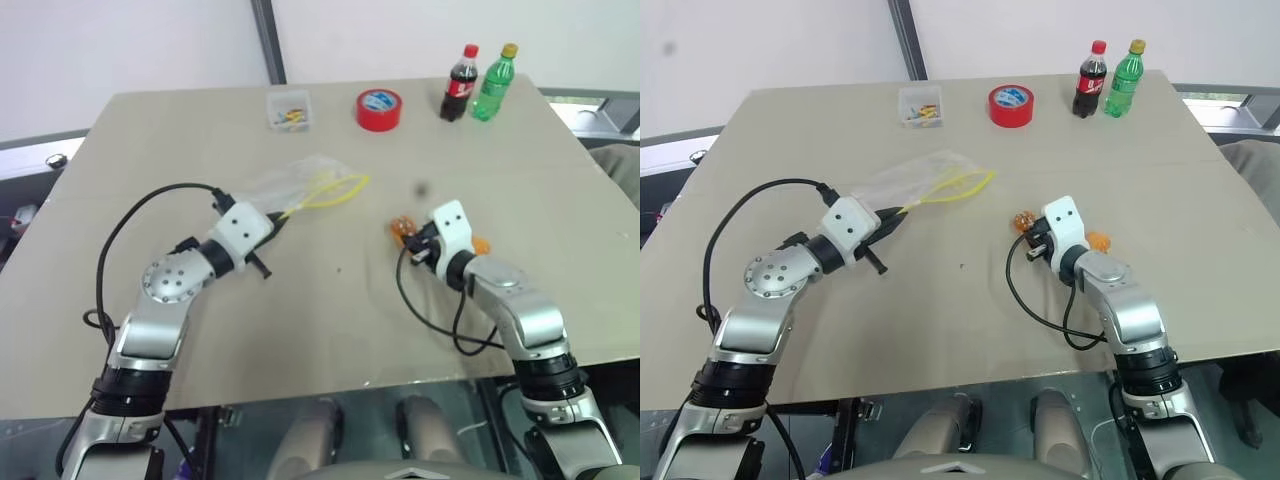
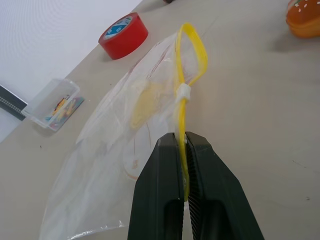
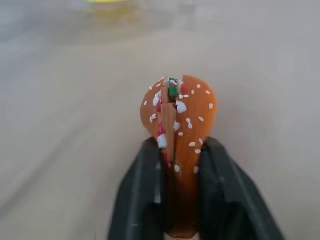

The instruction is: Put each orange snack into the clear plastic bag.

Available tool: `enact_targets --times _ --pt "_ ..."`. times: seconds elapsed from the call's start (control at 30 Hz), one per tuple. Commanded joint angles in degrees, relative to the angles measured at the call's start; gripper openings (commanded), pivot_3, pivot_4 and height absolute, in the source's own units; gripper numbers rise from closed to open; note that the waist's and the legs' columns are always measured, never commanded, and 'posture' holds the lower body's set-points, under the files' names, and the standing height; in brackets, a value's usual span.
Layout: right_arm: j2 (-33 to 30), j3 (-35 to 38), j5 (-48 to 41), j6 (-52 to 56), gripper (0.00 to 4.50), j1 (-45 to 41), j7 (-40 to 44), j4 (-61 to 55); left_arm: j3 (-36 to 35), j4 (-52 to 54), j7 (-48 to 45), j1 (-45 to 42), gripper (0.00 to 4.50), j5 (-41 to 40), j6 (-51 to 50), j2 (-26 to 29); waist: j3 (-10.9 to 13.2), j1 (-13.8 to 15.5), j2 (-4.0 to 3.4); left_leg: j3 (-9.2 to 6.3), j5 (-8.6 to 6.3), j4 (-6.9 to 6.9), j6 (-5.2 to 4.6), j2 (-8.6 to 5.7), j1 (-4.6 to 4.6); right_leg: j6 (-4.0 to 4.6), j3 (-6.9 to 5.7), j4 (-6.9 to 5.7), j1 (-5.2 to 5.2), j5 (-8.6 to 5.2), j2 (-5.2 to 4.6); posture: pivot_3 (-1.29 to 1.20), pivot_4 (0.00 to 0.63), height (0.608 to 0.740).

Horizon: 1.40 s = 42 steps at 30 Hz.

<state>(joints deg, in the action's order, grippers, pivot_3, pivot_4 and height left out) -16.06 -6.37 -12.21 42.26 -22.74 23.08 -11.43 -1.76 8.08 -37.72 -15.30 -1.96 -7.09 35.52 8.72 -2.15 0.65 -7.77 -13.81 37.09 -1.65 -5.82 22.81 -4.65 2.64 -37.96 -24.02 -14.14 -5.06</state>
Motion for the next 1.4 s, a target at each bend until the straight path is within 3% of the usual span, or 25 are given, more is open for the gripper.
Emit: enact_targets --times 0.03,0.5,0.77,0.97,1.17,1.27,1.4 --pt "1.8 -0.4 -3.7 0.5 0.56 -4.2 2.6 -5.0 -1.9 4.5 -1.6 1.0 0.0 -3.2 0.8 0.6 0.0 -0.3 -0.01 0.0 0.0 0.0 0.0 0.01 0.0 0.0 0.01 0.0 0.0 0.0 0.0 0.0 0.15 0.74" --pt "7.0 -4.8 -4.9 0.7 0.56 -14.0 6.9 6.5 -1.4 10.7 -6.2 4.6 0.0 -7.7 1.3 2.4 0.0 -0.1 -0.02 -0.01 0.0 -0.02 0.01 0.01 0.0 0.01 0.0 0.01 -0.01 0.0 0.01 0.0 0.15 0.74" --pt "17.8 3.6 -14.8 6.6 0.56 -18.6 7.2 18.7 0.0 12.2 -10.8 10.4 0.0 -7.2 2.5 5.5 0.0 -0.3 -0.08 0.03 -0.01 -0.11 0.02 0.07 -0.05 0.04 0.06 -0.01 -0.05 0.01 0.08 0.0 0.15 0.74" --pt "21.6 2.3 -10.0 -3.6 0.56 -22.1 6.7 32.7 -0.3 12.5 -11.5 11.4 0.0 -7.5 2.7 5.8 0.1 -0.2 -0.09 0.01 -0.04 -0.12 -0.01 0.02 -0.06 0.05 0.02 0.03 -0.05 0.02 0.04 0.0 0.15 0.74" --pt "21.3 0.0 -0.5 -20.9 0.56 -25.1 2.7 41.6 -1.8 12.7 -10.7 12.7 0.0 -7.8 2.6 5.9 0.1 -0.4 -0.12 0.02 -0.01 -0.15 0.05 0.04 -0.06 0.05 0.03 0.0 -0.07 0.02 0.07 0.0 0.15 0.74" --pt "19.9 -0.8 4.8 -29.0 1.61 -26.3 -1.1 46.6 -2.3 13.0 -9.6 12.9 0.0 -8.2 1.8 5.4 0.1 -0.4 -0.12 0.02 -0.01 -0.16 0.06 0.04 -0.07 0.05 0.03 -0.01 -0.1 0.02 0.08 0.0 0.15 0.74" --pt "17.9 -1.8 7.6 -32.6 3.53 -25.3 -0.6 44.5 -3.1 12.7 -7.4 12.0 0.0 -8.9 -0.3 4.4 0.1 -0.4 -0.13 0.02 0.0 -0.17 0.07 0.04 -0.06 0.05 0.04 0.02 -0.13 0.01 0.07 0.0 0.15 0.74"
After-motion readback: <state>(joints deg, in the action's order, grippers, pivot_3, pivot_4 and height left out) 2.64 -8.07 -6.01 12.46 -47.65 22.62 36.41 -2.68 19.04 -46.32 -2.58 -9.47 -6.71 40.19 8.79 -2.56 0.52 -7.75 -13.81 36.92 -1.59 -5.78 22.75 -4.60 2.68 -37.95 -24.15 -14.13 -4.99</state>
